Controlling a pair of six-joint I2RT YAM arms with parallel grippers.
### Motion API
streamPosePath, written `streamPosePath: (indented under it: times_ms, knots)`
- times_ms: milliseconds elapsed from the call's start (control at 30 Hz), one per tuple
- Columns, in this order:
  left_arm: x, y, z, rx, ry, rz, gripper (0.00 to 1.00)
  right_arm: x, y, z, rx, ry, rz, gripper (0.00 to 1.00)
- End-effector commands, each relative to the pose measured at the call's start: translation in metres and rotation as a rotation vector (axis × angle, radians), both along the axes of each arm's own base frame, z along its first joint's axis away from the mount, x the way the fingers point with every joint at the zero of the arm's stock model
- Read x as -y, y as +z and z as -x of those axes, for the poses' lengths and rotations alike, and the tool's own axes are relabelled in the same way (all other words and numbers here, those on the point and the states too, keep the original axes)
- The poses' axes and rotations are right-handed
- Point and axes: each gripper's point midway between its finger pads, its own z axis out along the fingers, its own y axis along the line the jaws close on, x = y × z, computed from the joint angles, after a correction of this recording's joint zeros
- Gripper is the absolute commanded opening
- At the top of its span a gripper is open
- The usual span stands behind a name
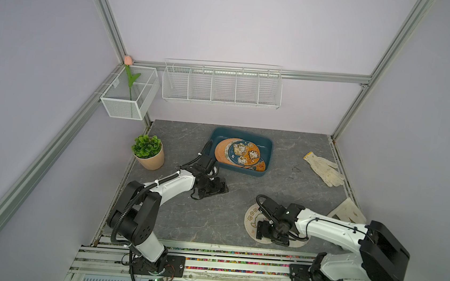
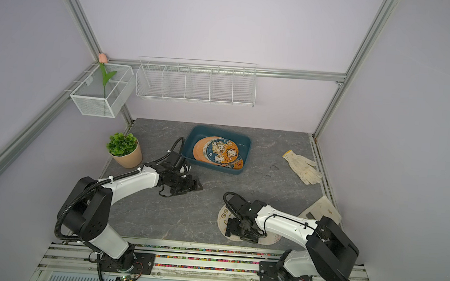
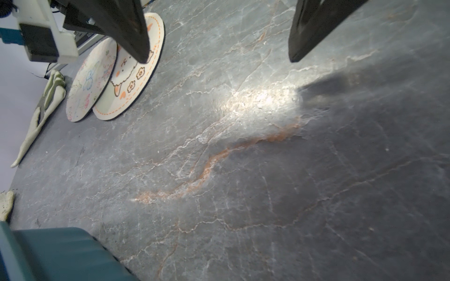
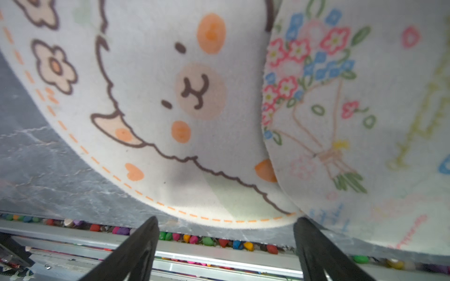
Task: Put the coasters into the storage box
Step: Move the coaster to the center of the board.
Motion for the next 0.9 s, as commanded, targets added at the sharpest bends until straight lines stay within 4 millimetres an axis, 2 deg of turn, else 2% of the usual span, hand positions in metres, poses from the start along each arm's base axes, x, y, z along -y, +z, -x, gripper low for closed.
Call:
streamPosePath:
  times_ms: [0, 433, 500, 867]
  knots:
    - [0.001, 0.003, -0.002, 0.003, -0.017, -0.014, 0.89, -0.026, -0.004, -0.031, 0.107, 0.068, -0.059, 0.88]
    - [-0.004, 0.005, 0.002, 0.006, -0.005, -0.023, 0.89, -0.06, -0.002, -0.056, 0.119, 0.162, -0.094, 0.89]
    - [-0.004, 0.006, 0.003, 0.008, -0.002, -0.025, 0.89, -0.07, 0.005, -0.064, 0.135, 0.175, -0.112, 0.88]
    - [-0.008, 0.008, 0.005, 0.01, 0.021, -0.026, 0.89, -0.089, 0.008, -0.083, 0.158, 0.226, -0.13, 0.89]
